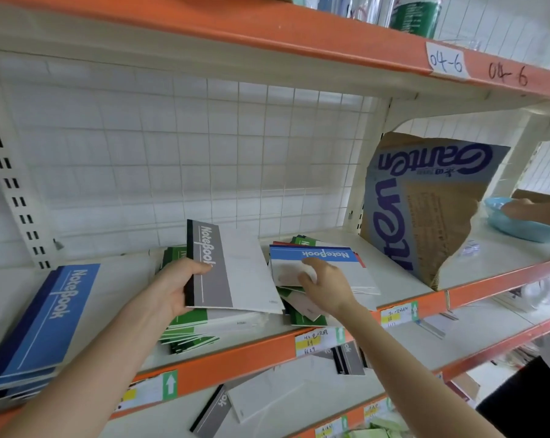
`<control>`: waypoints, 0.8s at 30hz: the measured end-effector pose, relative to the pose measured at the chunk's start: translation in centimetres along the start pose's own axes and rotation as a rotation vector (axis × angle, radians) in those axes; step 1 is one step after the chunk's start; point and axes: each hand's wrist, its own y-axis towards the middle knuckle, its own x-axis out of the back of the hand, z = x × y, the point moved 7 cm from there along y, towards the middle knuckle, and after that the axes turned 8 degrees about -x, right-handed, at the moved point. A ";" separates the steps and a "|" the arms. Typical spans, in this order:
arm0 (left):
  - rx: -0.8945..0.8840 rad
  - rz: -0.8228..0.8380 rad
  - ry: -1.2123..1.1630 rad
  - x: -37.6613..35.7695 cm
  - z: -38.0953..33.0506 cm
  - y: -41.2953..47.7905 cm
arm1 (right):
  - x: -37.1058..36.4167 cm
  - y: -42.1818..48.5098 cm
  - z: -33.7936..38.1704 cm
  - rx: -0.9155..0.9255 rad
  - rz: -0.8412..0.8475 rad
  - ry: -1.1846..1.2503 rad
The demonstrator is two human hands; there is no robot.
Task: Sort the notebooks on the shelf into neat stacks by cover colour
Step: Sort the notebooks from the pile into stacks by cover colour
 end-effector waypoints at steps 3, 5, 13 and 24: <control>-0.025 -0.022 -0.060 1.0 -0.4 -0.9 | -2.5 2.3 0.0 -0.174 0.186 -0.219; -0.036 -0.055 -0.077 2.0 -0.3 -1.2 | -4.2 2.8 0.5 -0.240 0.279 -0.359; -0.018 -0.125 -0.101 3.7 0.7 -2.6 | -4.8 3.0 1.0 -0.417 0.209 -0.363; -0.014 -0.097 -0.157 2.8 0.8 -3.4 | -1.3 1.3 3.6 -0.033 0.027 -0.471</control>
